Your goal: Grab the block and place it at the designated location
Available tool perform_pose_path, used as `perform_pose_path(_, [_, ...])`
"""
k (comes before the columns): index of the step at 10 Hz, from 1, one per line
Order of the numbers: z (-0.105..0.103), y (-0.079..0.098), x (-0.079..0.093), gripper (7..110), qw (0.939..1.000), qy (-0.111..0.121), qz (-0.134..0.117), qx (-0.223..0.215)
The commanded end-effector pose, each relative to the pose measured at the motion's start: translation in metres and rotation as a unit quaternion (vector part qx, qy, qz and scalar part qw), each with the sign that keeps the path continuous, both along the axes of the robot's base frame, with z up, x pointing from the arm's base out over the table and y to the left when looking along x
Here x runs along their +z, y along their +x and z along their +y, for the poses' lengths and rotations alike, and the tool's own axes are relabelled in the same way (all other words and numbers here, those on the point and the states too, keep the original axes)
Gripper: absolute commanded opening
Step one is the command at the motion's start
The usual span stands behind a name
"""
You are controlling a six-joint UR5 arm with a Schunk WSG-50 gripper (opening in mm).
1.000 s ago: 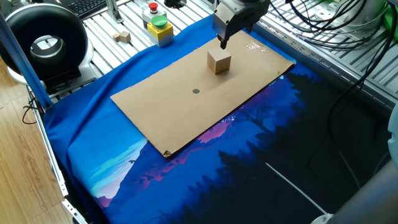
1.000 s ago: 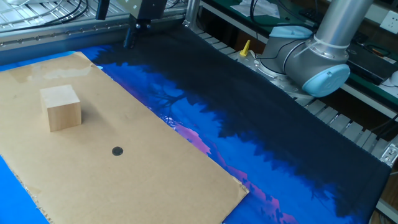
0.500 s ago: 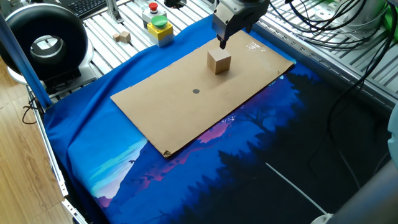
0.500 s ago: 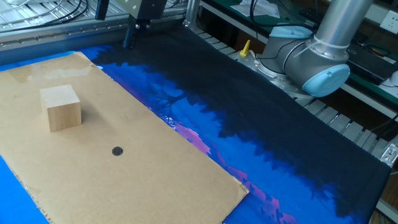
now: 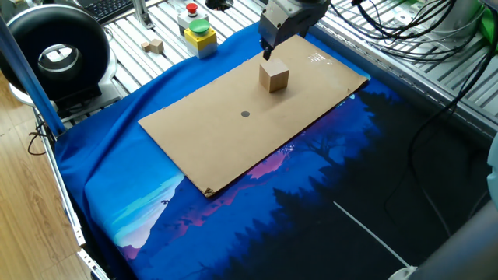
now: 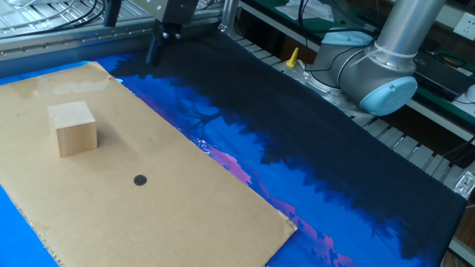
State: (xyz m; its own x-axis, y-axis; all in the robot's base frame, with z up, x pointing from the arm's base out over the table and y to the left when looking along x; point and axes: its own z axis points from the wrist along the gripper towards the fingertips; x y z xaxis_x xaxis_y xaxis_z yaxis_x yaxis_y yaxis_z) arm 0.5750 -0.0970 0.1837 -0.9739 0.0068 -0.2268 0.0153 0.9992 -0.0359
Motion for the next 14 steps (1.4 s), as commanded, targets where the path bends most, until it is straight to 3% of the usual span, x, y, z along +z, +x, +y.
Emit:
perform_pose_path(1, [0.003, 0.017, 0.006, 107, 0.9992, 0.012, -0.037, -0.015])
perform_pose_path(2, [0.006, 0.029, 0.01, 107, 0.9978, 0.02, -0.06, -0.018])
perform_pose_path(3, [0.009, 0.015, 0.005, 107, 0.9993, 0.02, -0.031, 0.004])
perform_pose_path(7, [0.012, 0.009, 0.003, 107, 0.9987, 0.016, -0.017, 0.046])
perform_pose_path(8, [0.01, 0.0, 0.001, 107, 0.9971, 0.017, 0.008, 0.074])
perform_pose_path(11, [-0.027, 0.022, 0.014, 107, 0.993, 0.01, 0.036, 0.112])
perform_pose_path(14, [-0.03, 0.039, -0.001, 107, 0.9935, -0.002, 0.025, 0.111])
